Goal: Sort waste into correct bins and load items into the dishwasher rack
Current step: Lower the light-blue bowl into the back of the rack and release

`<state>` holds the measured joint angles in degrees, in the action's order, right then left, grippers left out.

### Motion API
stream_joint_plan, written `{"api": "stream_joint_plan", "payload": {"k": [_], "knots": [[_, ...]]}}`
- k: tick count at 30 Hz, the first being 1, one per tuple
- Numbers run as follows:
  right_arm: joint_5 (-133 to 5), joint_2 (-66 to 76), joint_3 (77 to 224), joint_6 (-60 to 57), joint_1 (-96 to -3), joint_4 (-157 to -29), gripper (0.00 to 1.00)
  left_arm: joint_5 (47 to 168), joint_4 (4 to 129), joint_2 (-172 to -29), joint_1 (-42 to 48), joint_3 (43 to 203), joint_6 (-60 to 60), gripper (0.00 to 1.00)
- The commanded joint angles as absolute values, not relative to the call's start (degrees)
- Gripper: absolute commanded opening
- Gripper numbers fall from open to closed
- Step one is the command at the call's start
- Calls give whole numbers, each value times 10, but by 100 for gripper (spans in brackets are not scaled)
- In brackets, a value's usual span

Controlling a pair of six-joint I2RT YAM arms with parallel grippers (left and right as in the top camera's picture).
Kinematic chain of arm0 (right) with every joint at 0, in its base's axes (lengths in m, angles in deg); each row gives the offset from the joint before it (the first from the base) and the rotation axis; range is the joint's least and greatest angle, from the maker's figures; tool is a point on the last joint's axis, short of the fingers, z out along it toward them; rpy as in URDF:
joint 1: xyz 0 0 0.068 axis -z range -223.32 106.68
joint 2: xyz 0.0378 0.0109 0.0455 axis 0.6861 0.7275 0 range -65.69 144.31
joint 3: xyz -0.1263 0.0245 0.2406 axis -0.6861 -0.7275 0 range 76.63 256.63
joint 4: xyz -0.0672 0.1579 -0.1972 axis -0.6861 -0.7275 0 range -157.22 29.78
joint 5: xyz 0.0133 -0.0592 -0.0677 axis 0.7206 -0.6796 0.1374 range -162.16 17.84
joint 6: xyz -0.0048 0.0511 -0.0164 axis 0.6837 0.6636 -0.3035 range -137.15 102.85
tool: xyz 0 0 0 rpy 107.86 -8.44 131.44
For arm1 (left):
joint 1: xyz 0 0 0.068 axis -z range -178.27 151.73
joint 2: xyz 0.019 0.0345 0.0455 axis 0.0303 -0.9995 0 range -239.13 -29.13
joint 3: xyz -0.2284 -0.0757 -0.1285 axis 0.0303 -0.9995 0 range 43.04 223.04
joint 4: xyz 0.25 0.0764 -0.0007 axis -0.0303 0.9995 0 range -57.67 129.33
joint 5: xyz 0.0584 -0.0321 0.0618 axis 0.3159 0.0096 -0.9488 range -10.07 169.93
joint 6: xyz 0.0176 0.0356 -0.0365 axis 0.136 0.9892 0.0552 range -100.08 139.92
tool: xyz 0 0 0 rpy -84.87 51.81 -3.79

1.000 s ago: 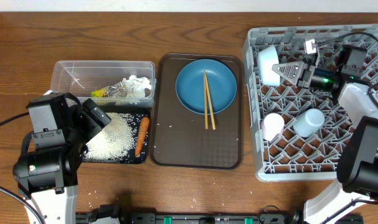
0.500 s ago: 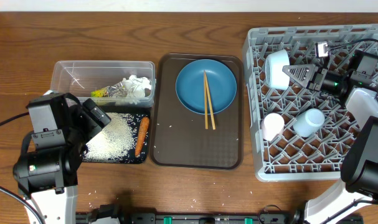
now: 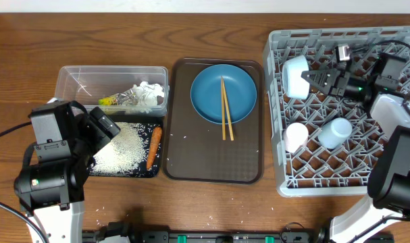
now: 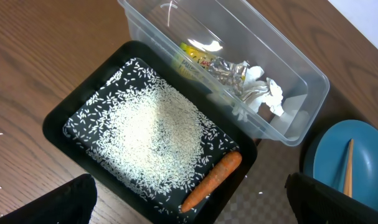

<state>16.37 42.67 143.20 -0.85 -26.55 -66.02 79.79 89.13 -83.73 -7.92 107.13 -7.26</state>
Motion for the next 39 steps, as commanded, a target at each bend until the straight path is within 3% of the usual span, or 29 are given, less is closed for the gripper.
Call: {"api": "stream_joint_plan", "payload": {"k": [1,9,17,30,34,37,39], "knots": [[171,432,1427,44,-284,-637,1,797,893,-837,-82,1074,-73,99],[171,432,1425,62,-290,-605,1,797,893,-837,-82,1074,-74,99],[163,432,1424,-38,-288,-688,1,797,893,-837,-82,1074,-73,99],[144,432,1424,-51,-198,-711,1,797,893,-837,-82,1074,-74,100],[122,432,1424,-50,-180,-716,11,797,893,-837,-82,1074,-73,99],[105,432,1424,-51,-175,-718,31,797,893,-837,-82,1074,-74,99],[99,432,1424,-50,-175,-718,33,797,893,-837,-82,1074,-73,99]]}}
